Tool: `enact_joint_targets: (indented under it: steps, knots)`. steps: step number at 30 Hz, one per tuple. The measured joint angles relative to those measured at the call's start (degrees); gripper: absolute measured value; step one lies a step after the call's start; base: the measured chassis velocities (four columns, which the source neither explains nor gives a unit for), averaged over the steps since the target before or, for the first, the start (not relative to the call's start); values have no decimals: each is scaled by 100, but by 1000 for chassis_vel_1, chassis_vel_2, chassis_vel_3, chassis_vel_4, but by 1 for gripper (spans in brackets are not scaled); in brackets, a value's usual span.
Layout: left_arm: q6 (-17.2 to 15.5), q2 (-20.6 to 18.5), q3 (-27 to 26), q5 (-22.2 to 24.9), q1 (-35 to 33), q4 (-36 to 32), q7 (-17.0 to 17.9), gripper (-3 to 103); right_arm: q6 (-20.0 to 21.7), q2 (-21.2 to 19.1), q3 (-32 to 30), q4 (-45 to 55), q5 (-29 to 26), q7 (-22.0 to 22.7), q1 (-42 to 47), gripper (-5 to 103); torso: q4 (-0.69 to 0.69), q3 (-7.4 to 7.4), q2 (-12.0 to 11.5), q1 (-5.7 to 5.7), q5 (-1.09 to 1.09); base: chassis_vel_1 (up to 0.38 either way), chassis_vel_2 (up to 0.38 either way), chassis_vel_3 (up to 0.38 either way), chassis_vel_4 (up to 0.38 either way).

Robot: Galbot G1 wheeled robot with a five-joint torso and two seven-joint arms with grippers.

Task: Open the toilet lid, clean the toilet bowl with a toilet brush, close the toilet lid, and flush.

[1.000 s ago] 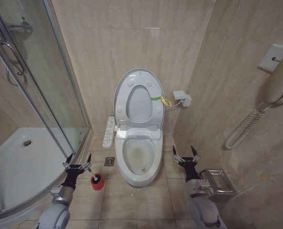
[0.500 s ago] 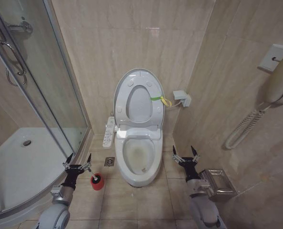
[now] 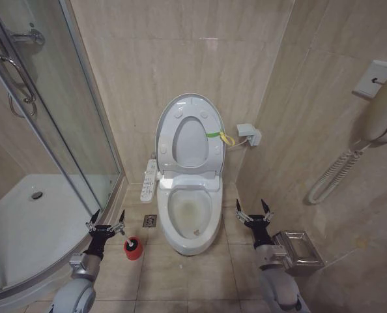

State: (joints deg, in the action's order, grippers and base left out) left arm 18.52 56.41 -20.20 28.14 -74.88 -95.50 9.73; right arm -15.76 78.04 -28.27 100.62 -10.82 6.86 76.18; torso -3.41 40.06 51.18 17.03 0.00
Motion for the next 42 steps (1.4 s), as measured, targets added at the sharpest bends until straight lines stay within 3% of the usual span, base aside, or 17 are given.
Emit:
enact_joint_targets:
  steps: [42]
  knots:
    - [0, 0, 0, 0, 0, 0, 0, 100, 0, 0, 0, 0, 0, 0, -2, 100, 0, 1, -2, 3, 0, -13, 15, 13, -12]
